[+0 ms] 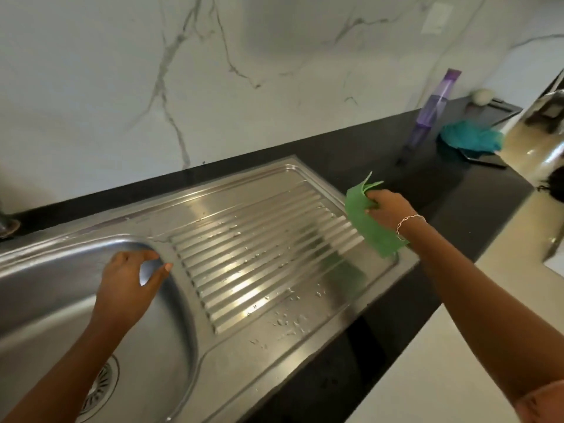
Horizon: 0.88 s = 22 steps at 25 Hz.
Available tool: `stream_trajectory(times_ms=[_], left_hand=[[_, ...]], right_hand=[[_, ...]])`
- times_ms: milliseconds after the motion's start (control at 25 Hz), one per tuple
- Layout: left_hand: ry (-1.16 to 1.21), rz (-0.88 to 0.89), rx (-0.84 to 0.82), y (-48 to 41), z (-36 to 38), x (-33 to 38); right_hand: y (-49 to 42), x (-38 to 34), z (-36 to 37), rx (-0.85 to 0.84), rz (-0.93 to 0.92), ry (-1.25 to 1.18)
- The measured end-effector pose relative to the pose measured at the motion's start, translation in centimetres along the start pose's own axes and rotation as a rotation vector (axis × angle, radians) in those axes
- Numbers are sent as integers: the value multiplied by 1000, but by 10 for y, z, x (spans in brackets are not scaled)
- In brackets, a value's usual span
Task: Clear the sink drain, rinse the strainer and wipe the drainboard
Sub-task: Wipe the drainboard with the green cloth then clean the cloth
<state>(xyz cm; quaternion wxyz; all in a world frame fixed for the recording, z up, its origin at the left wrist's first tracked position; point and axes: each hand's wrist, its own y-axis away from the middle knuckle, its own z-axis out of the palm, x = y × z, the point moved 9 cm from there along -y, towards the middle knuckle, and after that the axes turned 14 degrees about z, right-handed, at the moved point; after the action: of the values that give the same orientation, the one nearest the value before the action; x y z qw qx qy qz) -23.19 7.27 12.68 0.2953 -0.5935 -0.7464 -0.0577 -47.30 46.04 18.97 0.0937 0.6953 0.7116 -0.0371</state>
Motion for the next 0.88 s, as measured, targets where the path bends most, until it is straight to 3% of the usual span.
stream_trajectory(times_ms=[80,200,280,440,600,880], left_hand=[[40,46,21,1,3,10],[143,95,75,2,4,22],[204,160,110,3,3,28],[112,19,42,2,14,7],[141,11,21,5,22,5],[180,-1,11,1,37,8]], right_hand=[[-4,12,9,107,12,301],[7,27,64,3,34,487],[12,33,94,-71,33,500],[1,38,97,-53,-53,427],[6,46,119,-283,-288,338],[-4,56,144,-278,-242,283]])
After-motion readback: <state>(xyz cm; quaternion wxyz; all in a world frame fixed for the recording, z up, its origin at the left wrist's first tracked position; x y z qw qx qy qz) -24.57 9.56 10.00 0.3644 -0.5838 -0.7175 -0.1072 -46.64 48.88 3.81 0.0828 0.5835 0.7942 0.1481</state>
